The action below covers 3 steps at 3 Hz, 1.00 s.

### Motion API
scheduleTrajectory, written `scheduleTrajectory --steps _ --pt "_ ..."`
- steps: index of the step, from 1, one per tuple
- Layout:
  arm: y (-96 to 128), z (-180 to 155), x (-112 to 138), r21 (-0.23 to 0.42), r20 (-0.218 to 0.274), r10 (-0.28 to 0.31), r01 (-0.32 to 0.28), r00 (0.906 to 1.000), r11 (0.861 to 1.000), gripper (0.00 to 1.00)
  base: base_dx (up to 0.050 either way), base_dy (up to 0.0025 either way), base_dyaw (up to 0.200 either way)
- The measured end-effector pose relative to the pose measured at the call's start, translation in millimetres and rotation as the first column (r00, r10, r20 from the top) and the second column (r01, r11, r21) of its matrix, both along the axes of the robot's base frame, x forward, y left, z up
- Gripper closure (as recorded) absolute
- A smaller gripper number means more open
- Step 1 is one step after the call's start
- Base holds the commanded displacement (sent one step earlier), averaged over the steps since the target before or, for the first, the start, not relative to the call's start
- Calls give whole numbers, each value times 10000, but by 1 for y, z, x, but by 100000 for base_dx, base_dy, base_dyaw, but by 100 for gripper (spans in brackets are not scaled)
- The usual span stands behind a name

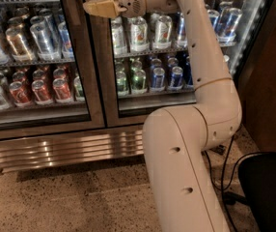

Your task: Open right fridge door

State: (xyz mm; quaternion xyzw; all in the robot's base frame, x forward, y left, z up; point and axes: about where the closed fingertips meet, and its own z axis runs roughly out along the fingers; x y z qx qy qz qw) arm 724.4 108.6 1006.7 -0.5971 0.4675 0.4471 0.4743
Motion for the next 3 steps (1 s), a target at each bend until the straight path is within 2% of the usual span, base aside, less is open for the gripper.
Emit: scheduleTrajectory --steps 2,3 --pt "-2 4 8 4 1 -9 9 10000 10000 35 0 0 0" --pt "0 0 0 11 3 -26 26 10000 10000 10 0 0 0"
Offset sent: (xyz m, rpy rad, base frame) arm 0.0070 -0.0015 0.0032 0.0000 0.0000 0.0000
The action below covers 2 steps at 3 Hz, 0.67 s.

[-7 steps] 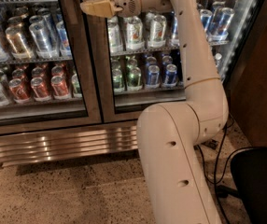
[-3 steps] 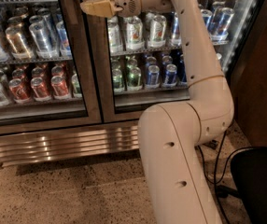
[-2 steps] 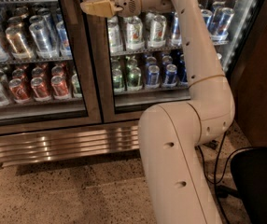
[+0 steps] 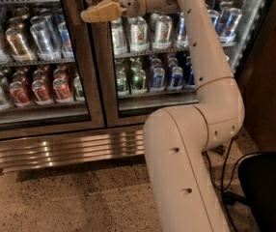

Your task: Open right fridge door

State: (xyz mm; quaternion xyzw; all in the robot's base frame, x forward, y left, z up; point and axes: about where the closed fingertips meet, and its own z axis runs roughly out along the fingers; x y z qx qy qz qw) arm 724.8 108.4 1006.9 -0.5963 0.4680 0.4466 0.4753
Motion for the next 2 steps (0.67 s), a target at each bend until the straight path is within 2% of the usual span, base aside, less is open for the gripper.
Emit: scheduleTrajectory --steps 1,2 --pt "0 0 0 1 0 -1 1 10000 10000 0 0 0 0" --pt "0 0 0 1 -1 0 0 10000 10000 20 0 0 0"
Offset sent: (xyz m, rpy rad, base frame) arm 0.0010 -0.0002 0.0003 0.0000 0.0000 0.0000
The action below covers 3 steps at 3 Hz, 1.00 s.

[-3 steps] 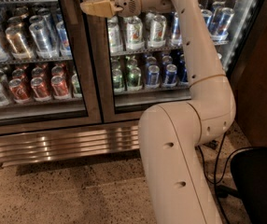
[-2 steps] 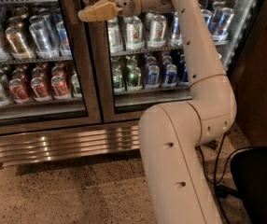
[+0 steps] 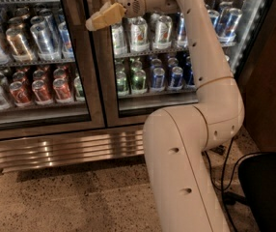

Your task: Open right fridge door

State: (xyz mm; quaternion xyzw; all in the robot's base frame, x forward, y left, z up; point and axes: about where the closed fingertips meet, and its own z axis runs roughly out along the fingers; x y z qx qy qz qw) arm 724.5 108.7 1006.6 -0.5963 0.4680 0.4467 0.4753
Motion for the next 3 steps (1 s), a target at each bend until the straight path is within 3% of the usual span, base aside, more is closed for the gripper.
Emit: scheduleTrajectory --steps 3 --pt "0 1 1 0 0 0 0 10000 10000 90 0 0 0"
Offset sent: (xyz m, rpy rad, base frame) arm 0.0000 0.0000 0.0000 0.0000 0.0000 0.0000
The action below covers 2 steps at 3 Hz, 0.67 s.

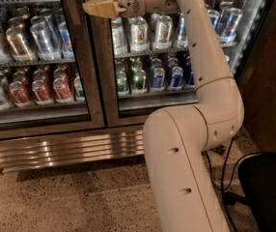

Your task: Open right fridge door

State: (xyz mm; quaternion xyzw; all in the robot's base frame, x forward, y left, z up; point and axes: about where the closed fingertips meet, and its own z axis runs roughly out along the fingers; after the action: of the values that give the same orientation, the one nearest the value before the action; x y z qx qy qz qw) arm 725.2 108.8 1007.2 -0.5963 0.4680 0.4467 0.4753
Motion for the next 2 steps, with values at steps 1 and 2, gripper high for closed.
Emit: scheduleTrajectory --steps 1,2 --pt "0 7 -4 5 0 -9 9 10000 10000 100 0 0 0" --pt "0 7 -4 5 0 -9 9 10000 10000 100 -4799 -3 20"
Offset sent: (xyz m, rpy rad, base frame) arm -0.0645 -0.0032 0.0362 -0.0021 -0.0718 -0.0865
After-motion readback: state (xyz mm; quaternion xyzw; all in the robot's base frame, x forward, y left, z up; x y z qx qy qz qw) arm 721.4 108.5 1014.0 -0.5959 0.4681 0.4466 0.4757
